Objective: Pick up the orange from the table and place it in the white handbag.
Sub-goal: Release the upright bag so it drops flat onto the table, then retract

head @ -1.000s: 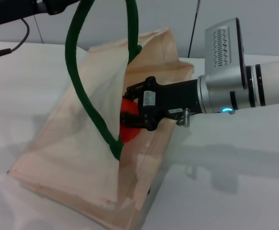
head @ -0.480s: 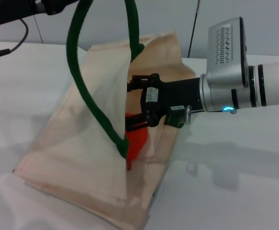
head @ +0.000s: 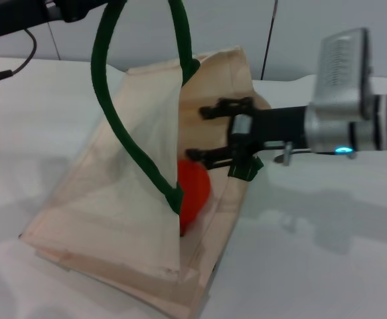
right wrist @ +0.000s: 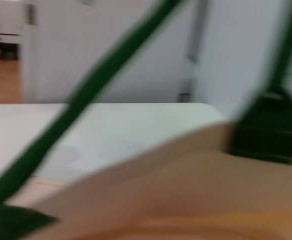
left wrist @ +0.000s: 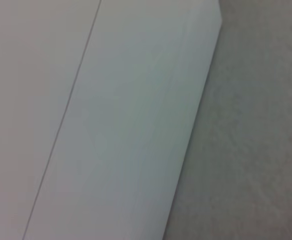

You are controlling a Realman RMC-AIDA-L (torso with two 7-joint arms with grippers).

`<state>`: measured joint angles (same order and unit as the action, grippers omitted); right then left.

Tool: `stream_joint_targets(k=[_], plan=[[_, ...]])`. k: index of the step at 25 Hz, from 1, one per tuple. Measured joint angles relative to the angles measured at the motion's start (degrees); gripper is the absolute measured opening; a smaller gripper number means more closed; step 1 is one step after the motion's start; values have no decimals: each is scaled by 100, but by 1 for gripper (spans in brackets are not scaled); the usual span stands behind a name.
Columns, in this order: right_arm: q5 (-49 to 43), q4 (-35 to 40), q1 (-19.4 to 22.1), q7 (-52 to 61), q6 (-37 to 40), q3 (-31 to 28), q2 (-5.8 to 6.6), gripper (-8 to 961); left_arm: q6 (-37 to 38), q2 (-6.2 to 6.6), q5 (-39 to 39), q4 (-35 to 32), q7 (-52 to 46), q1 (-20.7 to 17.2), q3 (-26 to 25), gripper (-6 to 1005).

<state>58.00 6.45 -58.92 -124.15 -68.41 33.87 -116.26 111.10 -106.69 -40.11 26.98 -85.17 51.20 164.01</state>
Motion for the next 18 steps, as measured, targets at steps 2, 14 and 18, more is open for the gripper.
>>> stream_joint_targets(k=[2,14,18], plan=[[1,347,272,162,-131,-84,10,891,-10,0,0,0,-2,-33,0,141],[32,1463,1341,502,-336,-2007,76,891,-226,-10,83,1,-9,-88,-1,141],[366,1458,1493,377,-301,-2555,76,891,-242,-37,160,-2,-8,-16,-1,141]])
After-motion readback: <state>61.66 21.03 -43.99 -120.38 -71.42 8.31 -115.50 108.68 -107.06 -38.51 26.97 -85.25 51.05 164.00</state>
